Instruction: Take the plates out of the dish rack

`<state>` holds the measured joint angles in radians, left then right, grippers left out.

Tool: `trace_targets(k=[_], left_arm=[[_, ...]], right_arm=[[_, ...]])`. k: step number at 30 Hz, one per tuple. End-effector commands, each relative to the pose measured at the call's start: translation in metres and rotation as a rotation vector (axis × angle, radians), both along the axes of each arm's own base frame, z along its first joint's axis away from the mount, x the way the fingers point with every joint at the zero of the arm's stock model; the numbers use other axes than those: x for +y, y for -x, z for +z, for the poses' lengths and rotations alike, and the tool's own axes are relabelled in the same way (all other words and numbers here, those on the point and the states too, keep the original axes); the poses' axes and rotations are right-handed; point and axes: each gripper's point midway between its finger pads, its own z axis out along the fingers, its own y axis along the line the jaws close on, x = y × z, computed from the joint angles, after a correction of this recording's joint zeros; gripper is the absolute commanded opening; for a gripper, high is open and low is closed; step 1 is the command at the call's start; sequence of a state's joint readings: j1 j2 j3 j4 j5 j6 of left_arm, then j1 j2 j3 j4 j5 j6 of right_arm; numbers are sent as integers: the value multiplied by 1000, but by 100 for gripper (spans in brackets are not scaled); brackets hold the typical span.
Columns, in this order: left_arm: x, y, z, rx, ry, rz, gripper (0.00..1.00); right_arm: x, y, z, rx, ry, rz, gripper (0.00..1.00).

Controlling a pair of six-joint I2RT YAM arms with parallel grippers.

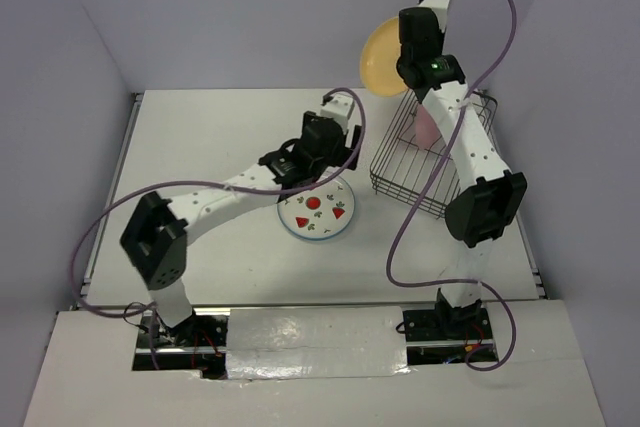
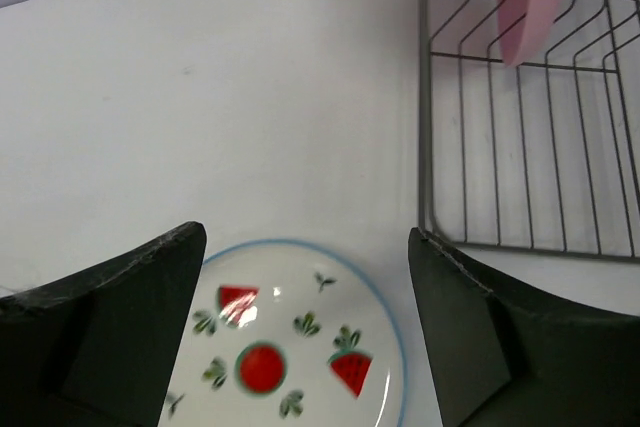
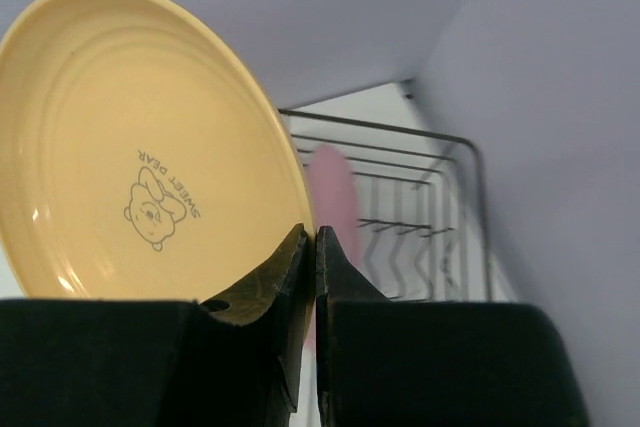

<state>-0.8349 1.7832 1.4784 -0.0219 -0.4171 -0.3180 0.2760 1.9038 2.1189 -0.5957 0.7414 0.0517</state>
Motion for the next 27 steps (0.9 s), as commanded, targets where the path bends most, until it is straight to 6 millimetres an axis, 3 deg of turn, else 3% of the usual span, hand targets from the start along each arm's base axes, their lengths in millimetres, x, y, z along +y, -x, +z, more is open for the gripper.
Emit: trace_targets(k=[1,3,4,9,10,12,14,15,17,18,20,21,22,27], left_arm=[[47,18,52,-80,53,124,94],[78,36,61,-57,53,189,94],[92,40,66,-62,49,234,94],[153,70,101,-79,58,329,99],[168,77,95,-48,23,366,99],[186,85,104,-53,36,409,99],[207,101,121,-90,105,439,99],[213,105,120,-100,110,450,99],[221,113,129,-125,137,444,99],[226,119,137,-142,168,440,99],[229,127,145,-153,204,430,99],[229,128,144,-149,208,424,99],[230,130,143,-145,218,424,99],[237,133,129,-163,270,469,99]], right_arm=[[63,7,35,-92,-169,235,0],[85,13,36,-87,-206,315,0],[109,18,29,-64,-218,381,0],[176,37,5,1,-260,537,0],[199,45,-6,28,-294,594,0],[227,53,-20,56,-327,654,0],[272,68,-36,96,-409,758,0],[301,79,-48,136,-448,840,0],[328,87,-61,158,-476,890,0],[349,94,-80,198,-474,911,0],[369,98,-94,225,-459,924,0],[379,98,-116,262,-447,922,0],[393,106,-126,280,-444,940,0],[421,117,-186,372,-466,953,0]])
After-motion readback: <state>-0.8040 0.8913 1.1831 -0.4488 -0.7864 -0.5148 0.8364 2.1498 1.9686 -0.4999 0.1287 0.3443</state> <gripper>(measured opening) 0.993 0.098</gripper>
